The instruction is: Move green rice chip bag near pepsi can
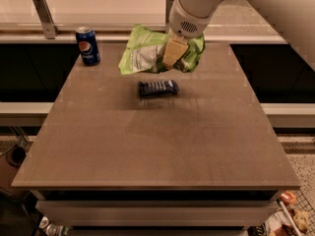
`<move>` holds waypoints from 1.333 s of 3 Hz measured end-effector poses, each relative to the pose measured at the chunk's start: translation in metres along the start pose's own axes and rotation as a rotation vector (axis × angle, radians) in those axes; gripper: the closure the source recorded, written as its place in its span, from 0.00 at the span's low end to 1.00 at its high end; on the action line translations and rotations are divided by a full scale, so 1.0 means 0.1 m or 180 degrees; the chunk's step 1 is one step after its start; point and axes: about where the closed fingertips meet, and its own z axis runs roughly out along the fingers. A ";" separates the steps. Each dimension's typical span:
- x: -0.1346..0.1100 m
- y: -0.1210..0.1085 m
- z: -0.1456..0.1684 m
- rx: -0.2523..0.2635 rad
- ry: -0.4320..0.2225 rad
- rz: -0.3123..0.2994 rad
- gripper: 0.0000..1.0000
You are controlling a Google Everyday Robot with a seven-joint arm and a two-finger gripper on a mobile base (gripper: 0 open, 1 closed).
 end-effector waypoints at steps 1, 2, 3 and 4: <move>0.00 0.00 0.00 0.0000 0.0000 -0.0001 1.00; -0.07 -0.07 0.08 0.0034 0.0095 -0.0074 1.00; -0.20 -0.33 0.28 0.0138 0.0142 -0.0183 1.00; -0.30 -0.56 0.51 0.0293 0.0202 -0.0203 1.00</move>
Offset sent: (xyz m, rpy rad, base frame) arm 0.0260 0.0174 -0.0034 -0.0964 -0.0289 0.0098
